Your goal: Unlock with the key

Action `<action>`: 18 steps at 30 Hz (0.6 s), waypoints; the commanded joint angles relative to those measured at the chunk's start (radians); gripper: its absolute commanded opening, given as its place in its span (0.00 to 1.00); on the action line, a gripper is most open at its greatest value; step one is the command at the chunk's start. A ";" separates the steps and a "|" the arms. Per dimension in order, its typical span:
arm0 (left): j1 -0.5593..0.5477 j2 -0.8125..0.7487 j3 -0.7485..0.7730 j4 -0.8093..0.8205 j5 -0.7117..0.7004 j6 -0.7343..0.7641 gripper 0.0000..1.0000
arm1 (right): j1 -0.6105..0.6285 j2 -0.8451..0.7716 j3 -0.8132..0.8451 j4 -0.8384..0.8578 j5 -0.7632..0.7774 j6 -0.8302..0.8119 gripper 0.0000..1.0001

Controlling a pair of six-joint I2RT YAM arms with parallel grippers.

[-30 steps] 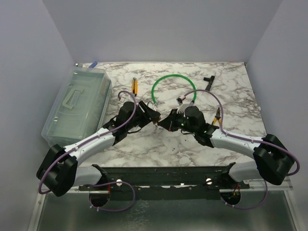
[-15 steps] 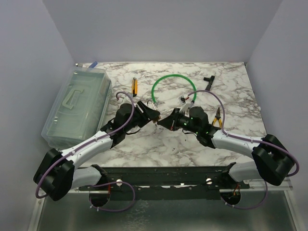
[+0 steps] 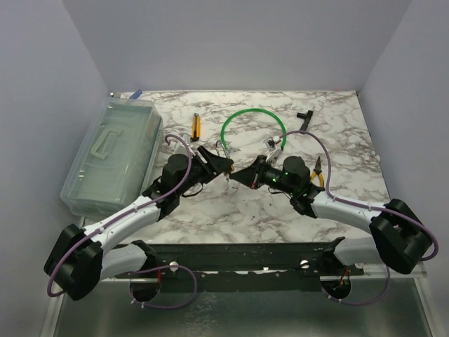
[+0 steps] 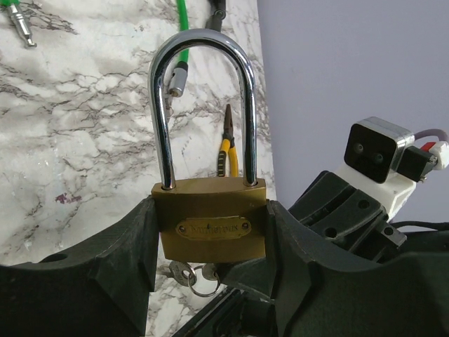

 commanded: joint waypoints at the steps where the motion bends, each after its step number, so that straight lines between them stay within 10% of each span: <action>1: -0.025 -0.061 -0.001 0.229 0.147 -0.036 0.00 | 0.000 -0.005 -0.016 0.108 -0.068 0.024 0.00; 18: -0.025 -0.083 -0.028 0.346 0.161 -0.043 0.00 | -0.010 0.003 -0.020 0.192 -0.126 0.054 0.00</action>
